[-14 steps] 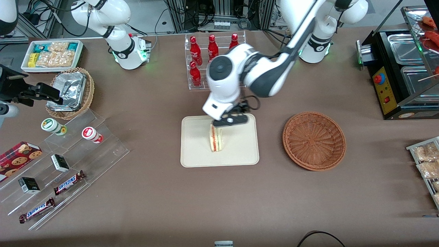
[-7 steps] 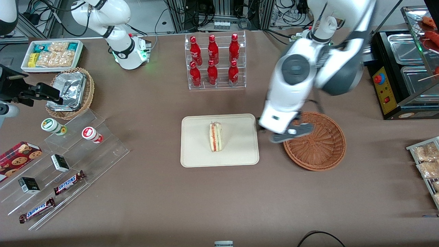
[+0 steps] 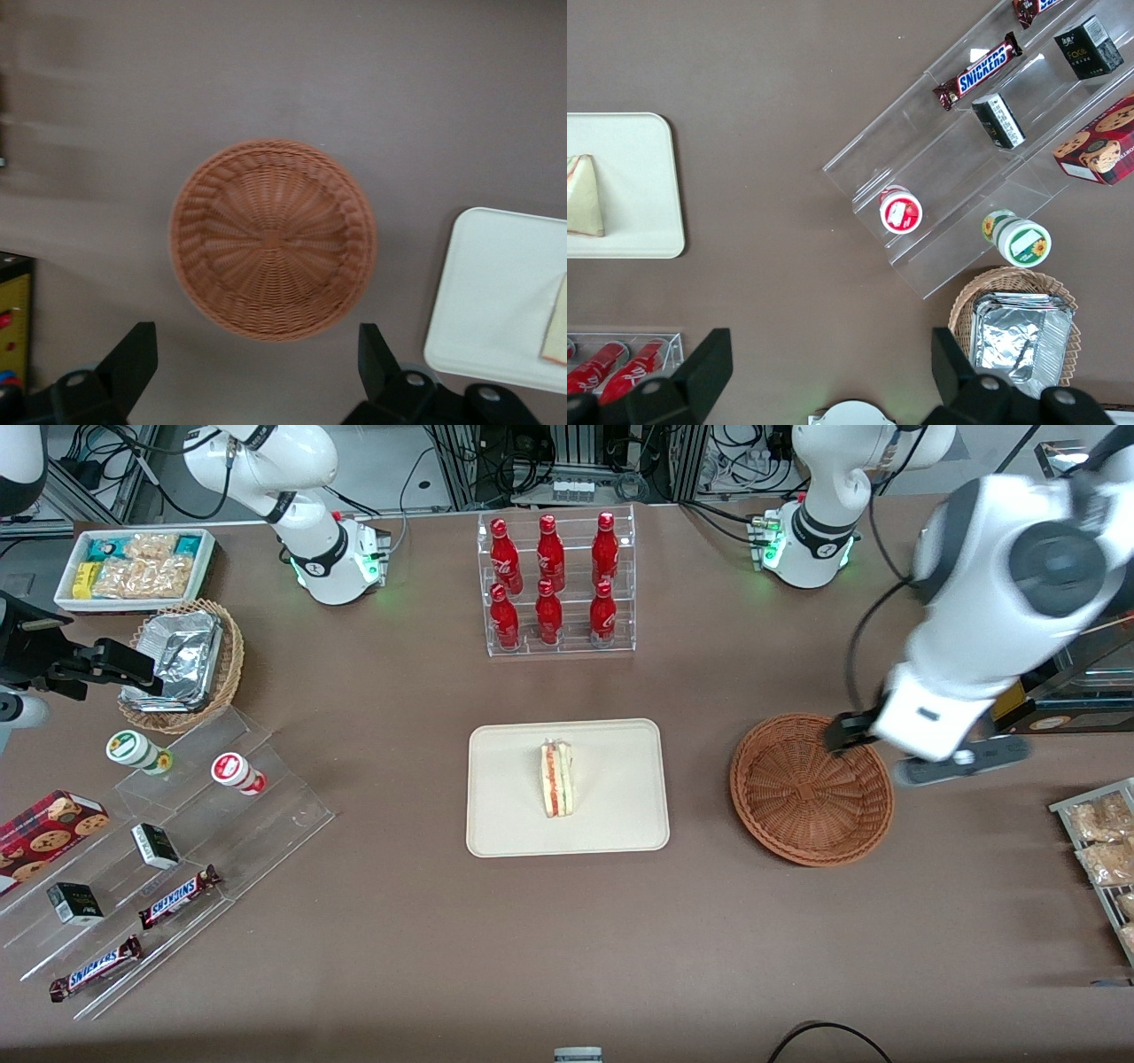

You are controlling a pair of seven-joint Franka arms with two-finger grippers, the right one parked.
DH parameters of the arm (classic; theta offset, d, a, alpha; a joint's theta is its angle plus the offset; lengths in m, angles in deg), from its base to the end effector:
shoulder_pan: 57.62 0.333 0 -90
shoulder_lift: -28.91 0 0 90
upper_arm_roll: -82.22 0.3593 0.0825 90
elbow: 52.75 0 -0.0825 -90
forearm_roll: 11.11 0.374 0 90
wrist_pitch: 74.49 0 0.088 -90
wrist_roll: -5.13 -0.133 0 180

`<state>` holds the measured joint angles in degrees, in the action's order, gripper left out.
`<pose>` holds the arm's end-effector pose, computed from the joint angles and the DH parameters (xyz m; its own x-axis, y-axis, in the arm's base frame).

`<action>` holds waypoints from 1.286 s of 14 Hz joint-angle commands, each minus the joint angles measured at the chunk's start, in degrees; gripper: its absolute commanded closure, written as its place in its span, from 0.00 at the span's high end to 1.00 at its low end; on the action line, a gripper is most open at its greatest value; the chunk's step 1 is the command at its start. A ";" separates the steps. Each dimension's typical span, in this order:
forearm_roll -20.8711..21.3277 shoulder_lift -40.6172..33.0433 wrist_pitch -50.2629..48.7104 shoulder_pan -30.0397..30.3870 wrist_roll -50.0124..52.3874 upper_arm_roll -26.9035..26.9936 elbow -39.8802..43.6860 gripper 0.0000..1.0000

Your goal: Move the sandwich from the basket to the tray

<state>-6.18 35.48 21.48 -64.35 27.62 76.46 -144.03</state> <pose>0.5774 -0.1138 0.5760 0.9865 0.1640 -0.0018 0.1633 -0.9833 -0.0805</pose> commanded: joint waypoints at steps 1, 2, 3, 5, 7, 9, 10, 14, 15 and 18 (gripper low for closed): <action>-0.98 -4.71 -2.97 3.91 -7.00 -0.83 -1.62 1.00; -1.07 -5.77 -4.21 4.44 -9.03 -0.83 -1.70 1.00; -1.59 -6.99 -4.39 4.88 -10.53 -0.75 -2.14 1.00; -2.65 -8.84 -6.40 7.25 -15.17 -0.75 -2.23 1.00; -3.35 -10.69 -9.22 7.26 -18.97 0.39 -2.41 1.00; -4.75 -12.01 -9.84 5.68 -20.90 4.08 -2.59 1.00; -4.85 -11.67 -9.76 5.76 -21.35 4.35 -2.06 1.00; -4.58 -7.19 -9.84 3.13 -21.70 7.60 4.36 1.00; -4.67 -7.18 -9.84 3.13 -21.79 7.60 4.27 1.00; -4.58 -7.09 -9.76 3.13 -21.70 7.60 4.27 1.00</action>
<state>-10.39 27.58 12.26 -60.43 6.81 83.20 -141.51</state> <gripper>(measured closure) 0.000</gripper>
